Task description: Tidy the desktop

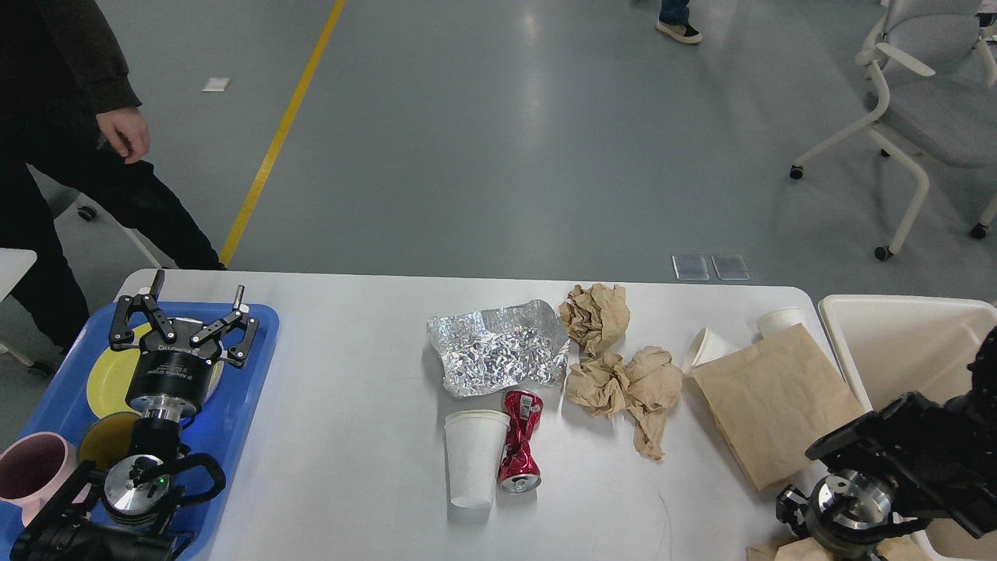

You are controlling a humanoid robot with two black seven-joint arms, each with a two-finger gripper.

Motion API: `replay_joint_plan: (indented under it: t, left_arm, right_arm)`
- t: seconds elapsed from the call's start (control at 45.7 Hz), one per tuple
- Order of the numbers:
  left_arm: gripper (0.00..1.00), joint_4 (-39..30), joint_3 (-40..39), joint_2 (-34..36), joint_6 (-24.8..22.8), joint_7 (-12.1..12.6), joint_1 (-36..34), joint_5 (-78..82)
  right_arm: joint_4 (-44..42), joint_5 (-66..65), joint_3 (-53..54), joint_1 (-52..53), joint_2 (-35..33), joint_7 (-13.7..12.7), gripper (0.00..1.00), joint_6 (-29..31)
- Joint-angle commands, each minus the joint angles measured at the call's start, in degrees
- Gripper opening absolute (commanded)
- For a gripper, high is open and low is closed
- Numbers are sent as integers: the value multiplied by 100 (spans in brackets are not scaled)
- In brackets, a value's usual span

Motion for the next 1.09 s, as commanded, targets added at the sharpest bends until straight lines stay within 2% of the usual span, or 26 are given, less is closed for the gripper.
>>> replay_joint_plan:
  t: [0.0,0.437,0.634,0.809,1.072]
  left_arm:
    - [96,0,0,0,0,0,8,1]
    - [96,0,0,0,0,0,-1,1]
    - [96,0,0,0,0,0,-1,1]
    - [96,0,0,0,0,0,-1,1]
    - [96,0,0,0,0,0,-1,1]
  right_arm:
    - [4,1,89,-77,44,6,0,-112]
    - [118,124,107,55,-26,-3,0,11]
    - [496,115,98,468,-457,-3,0,608]
    - [1234,62,-60,1346,-1081,-46,0,1161]
    - [2490,18,-1378,3604,-1195,-99,0,1882]
